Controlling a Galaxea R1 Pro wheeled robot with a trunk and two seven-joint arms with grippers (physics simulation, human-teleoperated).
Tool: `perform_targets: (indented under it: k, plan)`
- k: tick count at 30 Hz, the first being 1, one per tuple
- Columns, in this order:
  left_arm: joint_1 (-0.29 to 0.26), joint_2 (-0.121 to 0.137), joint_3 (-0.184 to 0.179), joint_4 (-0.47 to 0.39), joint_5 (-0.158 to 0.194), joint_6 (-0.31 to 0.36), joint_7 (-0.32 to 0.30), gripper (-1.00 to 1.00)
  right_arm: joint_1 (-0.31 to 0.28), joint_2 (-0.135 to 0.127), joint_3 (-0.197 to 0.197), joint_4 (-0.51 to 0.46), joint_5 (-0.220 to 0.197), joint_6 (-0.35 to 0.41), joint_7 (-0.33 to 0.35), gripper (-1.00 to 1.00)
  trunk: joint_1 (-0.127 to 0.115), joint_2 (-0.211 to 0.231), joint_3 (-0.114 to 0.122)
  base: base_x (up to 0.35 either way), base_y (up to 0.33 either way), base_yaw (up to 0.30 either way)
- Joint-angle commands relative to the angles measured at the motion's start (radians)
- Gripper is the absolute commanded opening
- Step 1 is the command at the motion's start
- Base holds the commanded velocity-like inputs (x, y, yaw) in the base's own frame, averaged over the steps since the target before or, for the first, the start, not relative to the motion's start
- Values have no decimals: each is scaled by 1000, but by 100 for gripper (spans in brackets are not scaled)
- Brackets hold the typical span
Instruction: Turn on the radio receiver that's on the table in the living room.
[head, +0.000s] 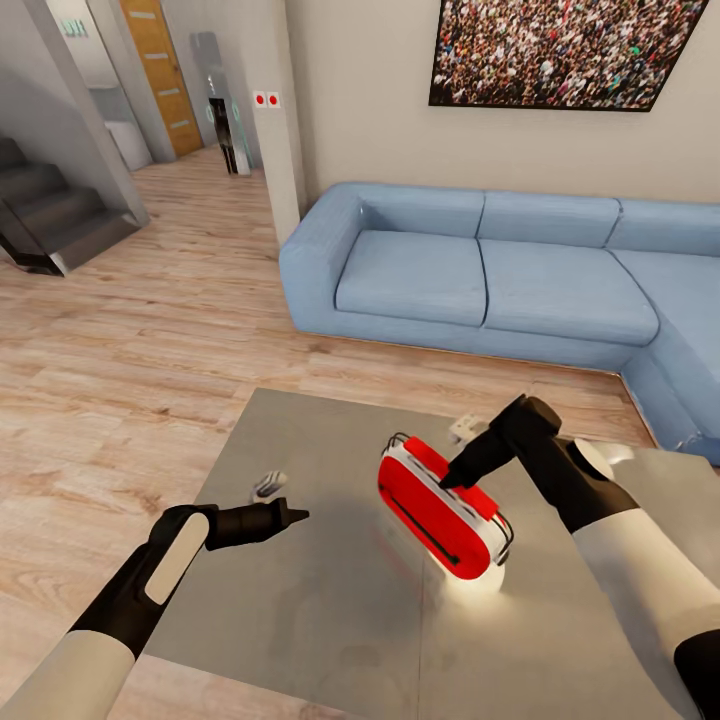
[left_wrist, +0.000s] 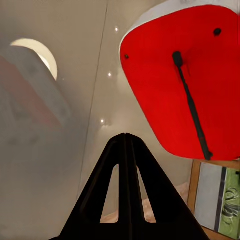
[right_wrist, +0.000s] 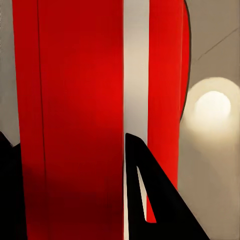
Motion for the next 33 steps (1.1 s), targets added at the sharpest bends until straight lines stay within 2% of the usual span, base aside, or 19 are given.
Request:
perform_targets:
  k: [1,8,15,20,26,28,29,30,31,32,33]
  plan:
    - [0,0,0,-1,0,0,0,-100,1,0,0,0,-3,2,0,-100,0,0,0,0,0,0]
    - [-1,0,1,-2,1,0,0,-100,6,2,-2,14,-3,2,0,-100,0,0,0,0,0,0]
    - [0,-2,0,-3,2,0,0,-100,10,2,-2,84,-6,2,0,-100,0,0,0,0,0,0]
    - [-1,-4,2,-2,2,0,0,-100,55,3,-2,99,-9,2,-1,-100,0,0,0,0,0,0]
    - [0,-4,3,-3,2,0,0,-100,63,3,-2,102,-11,2,-4,-100,0,0,0,0,0,0]
    - [0,-5,3,-5,2,0,0,-100,74,4,-6,103,-13,2,-27,-100,0,0,0,0,0,0]
    - [0,-5,3,-6,2,0,0,-100,84,9,-8,104,-27,2,-57,-100,0,0,0,0,0,0]
    - [-1,-5,3,-7,2,0,0,-100,91,12,-9,105,-64,2,-102,-100,0,0,0,0,0,0]
    - [-1,-5,3,-8,2,0,0,-100,94,14,-10,106,-127,2,-164,-100,0,0,0,0,0,0]
    - [-1,-5,4,-8,2,0,0,-100,96,12,-10,119,-214,2,-250,-100,0,0,0,0,0,0]
    - [-1,-5,4,-9,2,0,0,-100,97,10,-10,156,-317,2,-357,-100,0,0,0,0,0,0]
